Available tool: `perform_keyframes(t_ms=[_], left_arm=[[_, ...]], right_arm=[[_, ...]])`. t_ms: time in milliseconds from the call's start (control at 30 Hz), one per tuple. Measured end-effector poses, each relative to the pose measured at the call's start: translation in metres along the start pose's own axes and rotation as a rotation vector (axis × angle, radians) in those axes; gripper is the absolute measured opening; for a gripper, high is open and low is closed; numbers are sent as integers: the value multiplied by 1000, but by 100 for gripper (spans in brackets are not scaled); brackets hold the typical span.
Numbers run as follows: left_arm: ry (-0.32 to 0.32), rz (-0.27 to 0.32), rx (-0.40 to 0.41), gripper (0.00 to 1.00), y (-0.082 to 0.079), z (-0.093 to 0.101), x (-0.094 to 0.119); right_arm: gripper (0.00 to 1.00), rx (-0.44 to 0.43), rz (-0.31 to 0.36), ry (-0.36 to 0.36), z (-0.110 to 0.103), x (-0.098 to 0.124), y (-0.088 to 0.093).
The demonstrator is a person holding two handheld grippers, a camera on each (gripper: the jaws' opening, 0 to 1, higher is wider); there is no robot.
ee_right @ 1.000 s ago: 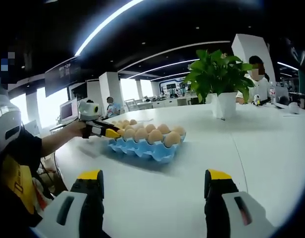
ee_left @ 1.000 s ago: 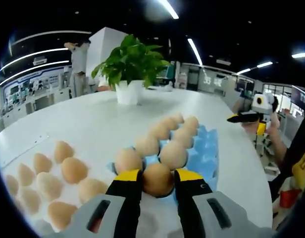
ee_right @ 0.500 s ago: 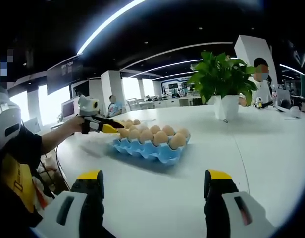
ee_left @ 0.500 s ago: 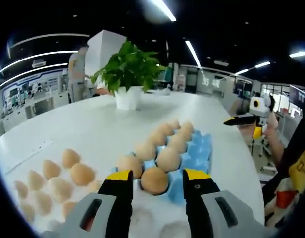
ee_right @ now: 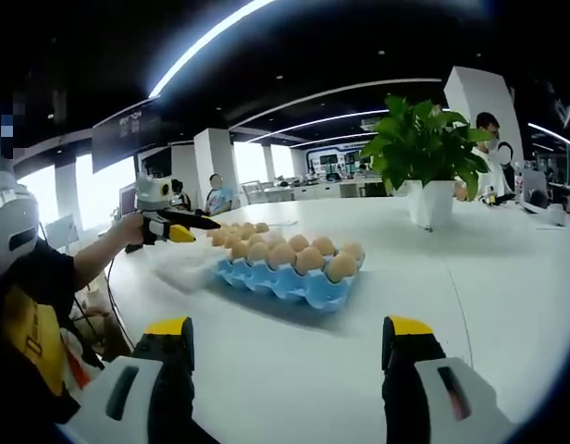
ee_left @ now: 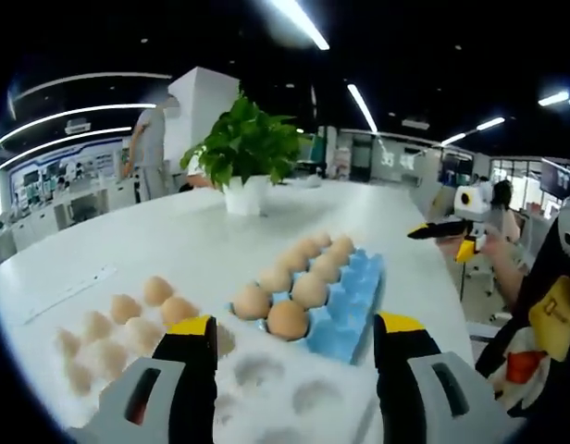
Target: Pick up the eggs on the table and place them into the egg tray on the table
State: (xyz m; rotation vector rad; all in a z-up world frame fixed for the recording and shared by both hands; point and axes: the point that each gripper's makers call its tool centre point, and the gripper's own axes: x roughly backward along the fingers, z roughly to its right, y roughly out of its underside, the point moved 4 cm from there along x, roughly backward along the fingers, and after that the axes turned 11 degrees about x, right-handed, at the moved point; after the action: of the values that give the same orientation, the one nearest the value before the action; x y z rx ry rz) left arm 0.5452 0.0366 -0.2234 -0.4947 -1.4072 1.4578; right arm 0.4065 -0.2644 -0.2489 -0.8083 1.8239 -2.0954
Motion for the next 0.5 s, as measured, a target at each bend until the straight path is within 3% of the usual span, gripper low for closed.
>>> perform_keyframes(t_ms=[500], left_arm=[[-74,59,-10,99,9,0,62]], right_arm=[[87,18,-12,-30,-5,-9,-6]])
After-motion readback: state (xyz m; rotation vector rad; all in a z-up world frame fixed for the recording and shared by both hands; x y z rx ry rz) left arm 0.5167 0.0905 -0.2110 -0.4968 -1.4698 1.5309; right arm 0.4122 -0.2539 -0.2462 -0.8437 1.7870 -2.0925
